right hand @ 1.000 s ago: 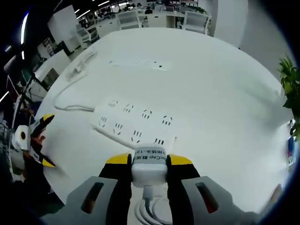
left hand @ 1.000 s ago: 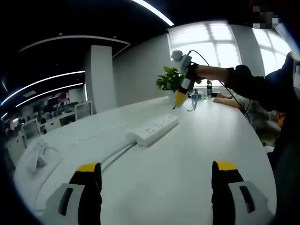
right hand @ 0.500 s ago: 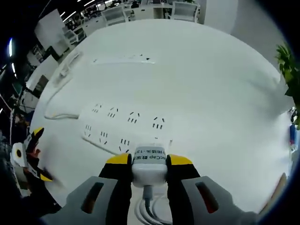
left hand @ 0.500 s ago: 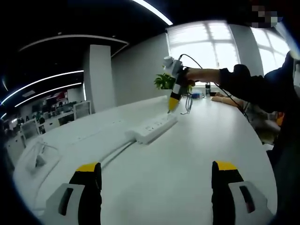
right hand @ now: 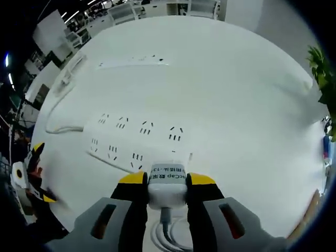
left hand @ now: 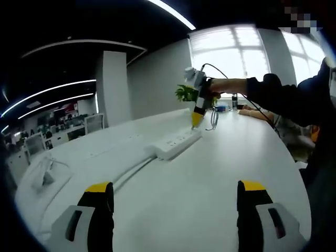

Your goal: Straighten the power strip on the desk, plug the charger into it

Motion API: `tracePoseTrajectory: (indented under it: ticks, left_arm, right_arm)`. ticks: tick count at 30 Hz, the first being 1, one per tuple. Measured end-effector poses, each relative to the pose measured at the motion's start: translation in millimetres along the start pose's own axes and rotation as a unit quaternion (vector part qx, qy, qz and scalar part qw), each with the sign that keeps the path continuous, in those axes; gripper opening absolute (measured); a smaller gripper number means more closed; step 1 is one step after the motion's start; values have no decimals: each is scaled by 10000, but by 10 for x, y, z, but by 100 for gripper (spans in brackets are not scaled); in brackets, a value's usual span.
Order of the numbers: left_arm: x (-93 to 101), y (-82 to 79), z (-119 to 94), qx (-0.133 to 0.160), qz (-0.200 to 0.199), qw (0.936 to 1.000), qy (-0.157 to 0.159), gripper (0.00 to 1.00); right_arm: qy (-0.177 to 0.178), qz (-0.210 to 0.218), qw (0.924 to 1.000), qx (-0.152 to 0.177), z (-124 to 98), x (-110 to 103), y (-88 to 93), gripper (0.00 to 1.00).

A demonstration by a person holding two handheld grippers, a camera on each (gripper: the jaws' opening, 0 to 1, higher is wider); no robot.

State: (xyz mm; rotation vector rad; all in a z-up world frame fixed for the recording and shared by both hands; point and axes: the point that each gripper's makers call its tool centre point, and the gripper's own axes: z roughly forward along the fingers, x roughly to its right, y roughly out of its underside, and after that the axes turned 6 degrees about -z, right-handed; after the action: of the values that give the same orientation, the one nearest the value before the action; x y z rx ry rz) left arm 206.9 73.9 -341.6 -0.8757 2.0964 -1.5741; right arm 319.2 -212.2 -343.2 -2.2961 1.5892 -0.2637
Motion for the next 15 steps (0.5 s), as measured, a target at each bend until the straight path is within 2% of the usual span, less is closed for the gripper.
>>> tracePoseTrajectory:
  ticks: [9, 15]
  left_arm:
    - [-4, 8, -29, 28, -14, 10000, 8, 99]
    - [-37, -19, -58, 72, -61, 10000, -30, 99]
  right_arm:
    - [110, 136, 9998, -89, -17, -5, -41, 26]
    - [406, 180, 9990, -61, -21, -18, -98, 26]
